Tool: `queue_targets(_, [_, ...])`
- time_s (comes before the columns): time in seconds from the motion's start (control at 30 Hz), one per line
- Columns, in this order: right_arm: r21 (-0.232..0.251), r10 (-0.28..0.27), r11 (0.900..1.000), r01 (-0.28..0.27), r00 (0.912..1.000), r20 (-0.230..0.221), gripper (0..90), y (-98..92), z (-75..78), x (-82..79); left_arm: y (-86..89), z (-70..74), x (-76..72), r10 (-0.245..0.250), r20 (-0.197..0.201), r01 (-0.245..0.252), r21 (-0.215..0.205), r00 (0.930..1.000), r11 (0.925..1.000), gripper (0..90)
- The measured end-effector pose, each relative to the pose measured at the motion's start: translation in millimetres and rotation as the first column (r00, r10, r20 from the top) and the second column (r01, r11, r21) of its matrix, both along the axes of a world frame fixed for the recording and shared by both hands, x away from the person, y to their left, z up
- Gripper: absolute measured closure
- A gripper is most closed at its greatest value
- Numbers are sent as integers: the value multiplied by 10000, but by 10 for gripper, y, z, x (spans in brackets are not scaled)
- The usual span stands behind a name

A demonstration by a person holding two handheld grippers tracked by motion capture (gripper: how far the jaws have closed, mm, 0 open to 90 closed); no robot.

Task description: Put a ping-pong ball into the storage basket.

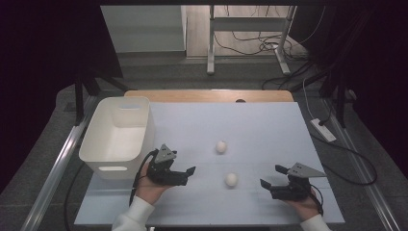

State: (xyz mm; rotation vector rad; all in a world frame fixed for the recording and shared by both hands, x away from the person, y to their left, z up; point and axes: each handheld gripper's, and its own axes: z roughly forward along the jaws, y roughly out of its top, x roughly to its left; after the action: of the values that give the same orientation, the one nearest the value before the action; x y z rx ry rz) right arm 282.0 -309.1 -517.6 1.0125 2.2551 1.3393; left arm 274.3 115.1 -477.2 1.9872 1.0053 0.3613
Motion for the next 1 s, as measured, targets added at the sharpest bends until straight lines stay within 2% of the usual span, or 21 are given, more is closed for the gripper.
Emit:
queue_targets(0.63, [-64,-1,10000,1,10000,-14,136,-2,-12,11,-194,102,196,-314,-98,317,304,9995,9990,122])
queue_targets(1.0, [-80,-33,10000,33,10000,-7,136,-4,-14,15,-285,143,307,-501,-171,506,338,9986,9981,125])
